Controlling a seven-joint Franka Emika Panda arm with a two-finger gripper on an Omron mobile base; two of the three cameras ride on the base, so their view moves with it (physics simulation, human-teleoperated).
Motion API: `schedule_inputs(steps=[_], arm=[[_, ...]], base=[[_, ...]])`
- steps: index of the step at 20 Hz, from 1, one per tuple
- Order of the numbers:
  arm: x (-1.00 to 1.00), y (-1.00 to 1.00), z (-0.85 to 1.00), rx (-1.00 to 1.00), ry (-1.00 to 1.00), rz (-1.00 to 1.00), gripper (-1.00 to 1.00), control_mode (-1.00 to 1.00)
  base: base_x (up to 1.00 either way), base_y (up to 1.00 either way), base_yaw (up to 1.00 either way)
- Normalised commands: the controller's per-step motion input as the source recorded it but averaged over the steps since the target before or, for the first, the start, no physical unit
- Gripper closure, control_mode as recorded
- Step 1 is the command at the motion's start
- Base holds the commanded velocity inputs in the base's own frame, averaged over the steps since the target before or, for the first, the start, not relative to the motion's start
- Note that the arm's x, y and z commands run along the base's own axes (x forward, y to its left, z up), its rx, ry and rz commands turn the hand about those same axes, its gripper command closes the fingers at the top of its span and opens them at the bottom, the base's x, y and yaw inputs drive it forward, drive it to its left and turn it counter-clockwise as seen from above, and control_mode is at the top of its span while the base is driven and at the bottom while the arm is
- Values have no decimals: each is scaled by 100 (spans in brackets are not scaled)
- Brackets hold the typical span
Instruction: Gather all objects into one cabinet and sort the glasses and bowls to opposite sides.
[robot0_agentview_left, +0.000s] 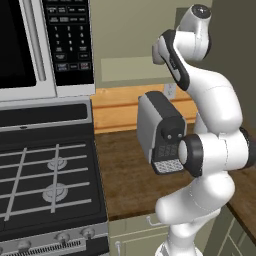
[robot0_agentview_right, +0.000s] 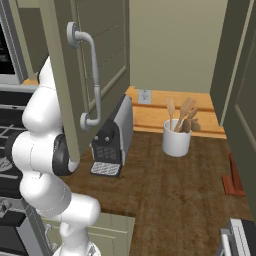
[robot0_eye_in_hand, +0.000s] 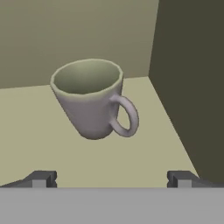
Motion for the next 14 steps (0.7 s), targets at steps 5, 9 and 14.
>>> schedule_inputs(steps=[5, 9, 14], arm=[[15, -2, 0, 0, -2, 0, -100, -100], [23, -4, -2, -4, -6, 0, -100, -100], [28, -5, -3, -12, -1, 0, -100, -100]], base=[[0, 0, 0], [0, 0, 0], [0, 0, 0]])
